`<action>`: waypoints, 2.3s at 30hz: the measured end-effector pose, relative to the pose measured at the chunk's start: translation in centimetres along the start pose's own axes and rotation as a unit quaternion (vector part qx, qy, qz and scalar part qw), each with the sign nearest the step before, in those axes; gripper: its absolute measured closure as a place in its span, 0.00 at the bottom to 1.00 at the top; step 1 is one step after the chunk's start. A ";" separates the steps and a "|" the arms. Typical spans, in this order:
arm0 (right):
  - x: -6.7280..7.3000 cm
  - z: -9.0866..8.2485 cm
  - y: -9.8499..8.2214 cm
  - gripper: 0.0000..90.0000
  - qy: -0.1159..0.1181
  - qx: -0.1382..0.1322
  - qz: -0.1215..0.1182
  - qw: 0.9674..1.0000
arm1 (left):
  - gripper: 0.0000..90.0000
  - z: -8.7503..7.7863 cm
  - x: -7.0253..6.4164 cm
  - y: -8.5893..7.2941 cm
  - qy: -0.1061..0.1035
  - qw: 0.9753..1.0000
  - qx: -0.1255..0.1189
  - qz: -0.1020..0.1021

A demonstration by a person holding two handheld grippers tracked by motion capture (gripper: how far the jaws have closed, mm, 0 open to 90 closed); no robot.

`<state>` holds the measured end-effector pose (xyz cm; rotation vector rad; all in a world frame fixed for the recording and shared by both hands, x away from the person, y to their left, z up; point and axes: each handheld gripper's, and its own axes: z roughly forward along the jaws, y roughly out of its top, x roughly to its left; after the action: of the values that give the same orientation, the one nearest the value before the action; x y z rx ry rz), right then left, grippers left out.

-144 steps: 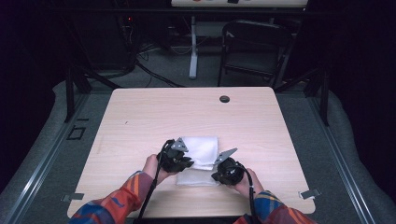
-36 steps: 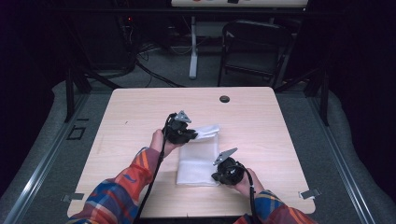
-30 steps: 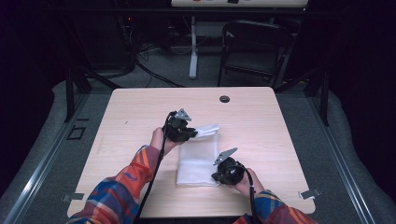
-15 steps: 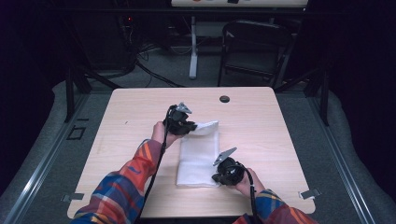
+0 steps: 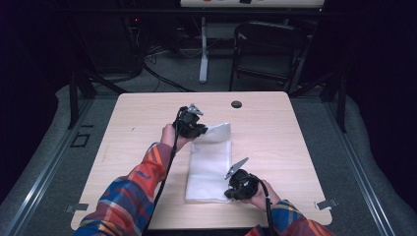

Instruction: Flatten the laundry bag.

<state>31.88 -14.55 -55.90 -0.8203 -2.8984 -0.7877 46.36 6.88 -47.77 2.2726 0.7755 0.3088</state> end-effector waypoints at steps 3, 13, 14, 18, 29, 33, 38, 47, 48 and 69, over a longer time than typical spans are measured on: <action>0.0 0.0 0.0 1.00 0.000 0.002 -0.002 1.000 | 0.89 0.2 0.2 0.2 0.003 1.000 -0.001 -0.005; 0.4 -0.1 -0.1 1.00 0.008 0.014 -0.009 1.000 | 0.88 1.2 1.1 1.0 0.021 1.000 0.000 -0.013; 0.4 -0.1 -0.1 1.00 0.011 0.013 -0.007 1.000 | 0.88 1.3 1.2 1.1 0.024 1.000 0.000 -0.014; 0.6 -0.1 -0.2 1.00 0.014 0.017 -0.011 1.000 | 0.85 1.6 1.7 1.4 0.042 0.999 -0.009 -0.023; 0.8 -0.2 -0.1 1.00 0.013 0.027 -0.015 0.999 | 0.38 1.4 2.8 2.4 0.095 0.993 -0.029 -0.057; 0.8 -0.1 -0.1 1.00 0.013 0.020 -0.010 1.000 | 0.31 1.2 3.0 2.5 0.101 0.993 -0.030 -0.058; 0.9 -0.2 0.0 0.95 0.007 0.016 -0.014 1.000 | 0.24 0.9 3.1 2.4 0.086 0.994 -0.027 -0.063; 0.8 -0.9 0.3 0.73 -0.007 0.001 -0.012 1.000 | 0.18 0.3 1.9 1.9 0.058 0.997 -0.014 -0.047; 0.7 -1.0 0.3 0.67 -0.008 0.000 -0.007 1.000 | 0.17 0.2 1.6 1.8 0.052 0.997 -0.014 -0.045; -0.3 -2.4 0.1 0.17 -0.047 -0.010 0.053 0.997 | 0.09 -2.5 -5.1 -3.7 -0.021 1.000 0.006 0.008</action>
<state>31.91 -15.79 -53.85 -1.0304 -2.9014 -0.7904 39.60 7.23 -48.49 2.2896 0.7408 0.2642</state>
